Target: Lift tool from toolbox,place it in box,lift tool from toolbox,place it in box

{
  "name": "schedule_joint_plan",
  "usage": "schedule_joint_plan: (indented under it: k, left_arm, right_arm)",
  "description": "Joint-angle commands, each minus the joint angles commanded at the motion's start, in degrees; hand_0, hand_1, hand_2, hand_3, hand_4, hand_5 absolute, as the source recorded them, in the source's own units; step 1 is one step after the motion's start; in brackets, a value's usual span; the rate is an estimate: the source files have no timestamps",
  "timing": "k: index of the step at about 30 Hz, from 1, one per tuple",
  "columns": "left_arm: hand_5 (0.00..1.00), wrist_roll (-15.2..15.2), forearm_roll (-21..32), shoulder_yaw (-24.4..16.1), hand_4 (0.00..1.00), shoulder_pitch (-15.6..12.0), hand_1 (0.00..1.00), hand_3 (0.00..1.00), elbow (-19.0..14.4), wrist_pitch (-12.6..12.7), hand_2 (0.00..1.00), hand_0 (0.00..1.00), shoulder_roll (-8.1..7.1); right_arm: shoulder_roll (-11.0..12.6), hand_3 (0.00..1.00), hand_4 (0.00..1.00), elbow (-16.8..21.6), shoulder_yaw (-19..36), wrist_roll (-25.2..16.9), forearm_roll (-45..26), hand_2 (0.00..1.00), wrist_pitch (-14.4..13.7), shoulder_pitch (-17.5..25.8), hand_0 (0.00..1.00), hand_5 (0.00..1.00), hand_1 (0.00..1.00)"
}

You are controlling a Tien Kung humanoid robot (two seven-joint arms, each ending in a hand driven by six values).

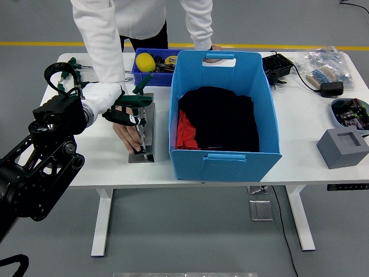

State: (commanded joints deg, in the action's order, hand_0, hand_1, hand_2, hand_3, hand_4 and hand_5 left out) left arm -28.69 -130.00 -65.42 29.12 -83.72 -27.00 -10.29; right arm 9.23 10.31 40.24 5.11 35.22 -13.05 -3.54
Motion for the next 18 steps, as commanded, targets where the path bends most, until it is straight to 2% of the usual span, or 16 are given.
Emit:
schedule_joint_plan:
  k: [11, 12, 17, 18]
  left_arm:
    - [0.698, -0.8, 0.0, 0.4, 0.998, 0.5, 0.144, 0.332, 0.2, 1.5, 0.161, 0.206, 0.23]
    - [0.699, -0.9, 0.0, 0.4, 0.998, 0.5, 0.102, 0.28, 0.3, 1.5, 0.125, 0.191, 0.23]
    - [0.699, -1.0, 0.0, 0.6, 0.998, 0.5, 0.102, 0.28, 0.7, 1.8, 0.125, 0.191, 0.26]
    - [0.7, -1.0, 0.0, 0.6, 0.998, 0.5, 0.07, 0.239, 0.8, 1.9, 0.086, 0.171, 0.28]
  right_arm:
    - [0.0, 0.567, 0.819, 0.0, -0.1, 0.0, 0.1, 0.725, 0.0, 0.0, 0.664, 0.627, 0.637]
    - [0.0, 0.566, 0.817, 0.0, -0.1, 0.0, 0.0, 0.725, 0.0, 0.0, 0.664, 0.625, 0.634]
    - [0.1, 0.566, 0.817, 0.0, -0.1, 0.0, 0.0, 0.725, 0.0, 0.0, 0.664, 0.625, 0.634]
    - [0.1, 0.566, 0.814, 0.0, -0.1, 0.0, 0.0, 0.724, 0.0, 0.0, 0.663, 0.621, 0.632]
